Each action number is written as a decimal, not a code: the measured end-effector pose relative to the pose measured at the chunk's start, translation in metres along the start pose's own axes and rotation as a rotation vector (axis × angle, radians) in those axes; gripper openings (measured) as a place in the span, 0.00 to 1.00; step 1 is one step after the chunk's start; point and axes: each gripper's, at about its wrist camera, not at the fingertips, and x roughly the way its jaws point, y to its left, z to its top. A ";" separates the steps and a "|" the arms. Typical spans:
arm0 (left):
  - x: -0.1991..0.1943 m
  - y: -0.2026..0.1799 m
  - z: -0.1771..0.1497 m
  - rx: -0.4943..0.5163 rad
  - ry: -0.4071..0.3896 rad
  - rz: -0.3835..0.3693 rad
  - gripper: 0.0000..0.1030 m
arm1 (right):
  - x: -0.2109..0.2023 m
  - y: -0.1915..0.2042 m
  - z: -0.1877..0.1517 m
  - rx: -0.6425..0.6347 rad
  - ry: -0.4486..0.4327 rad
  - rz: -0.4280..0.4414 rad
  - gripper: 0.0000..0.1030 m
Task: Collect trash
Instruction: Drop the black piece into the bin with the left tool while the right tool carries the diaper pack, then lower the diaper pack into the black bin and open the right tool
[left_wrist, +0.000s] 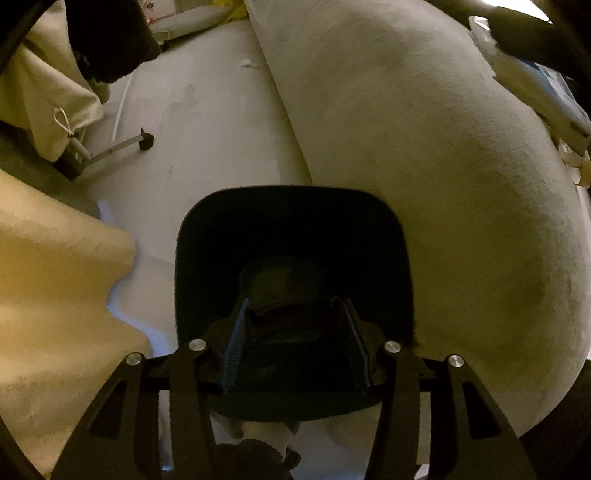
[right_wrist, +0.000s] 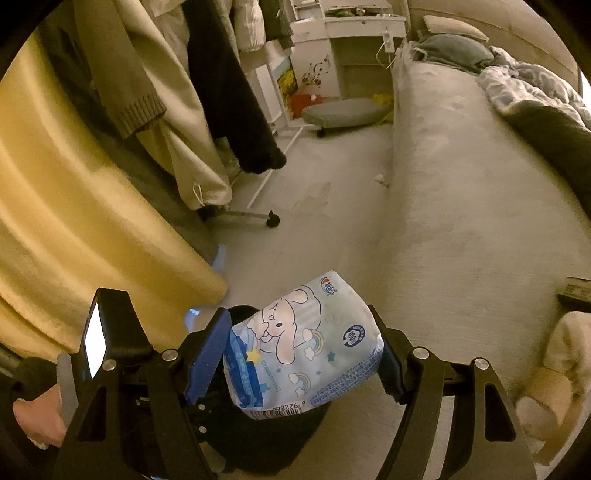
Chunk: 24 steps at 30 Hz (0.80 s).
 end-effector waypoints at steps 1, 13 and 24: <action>-0.001 0.002 -0.002 -0.001 0.002 0.000 0.54 | 0.003 0.001 0.001 -0.001 0.008 0.001 0.71; -0.022 0.031 -0.007 -0.028 -0.051 0.008 0.75 | 0.050 0.025 0.003 -0.017 0.100 0.009 0.71; -0.050 0.058 -0.005 -0.064 -0.146 0.008 0.82 | 0.082 0.037 -0.004 -0.041 0.167 0.009 0.71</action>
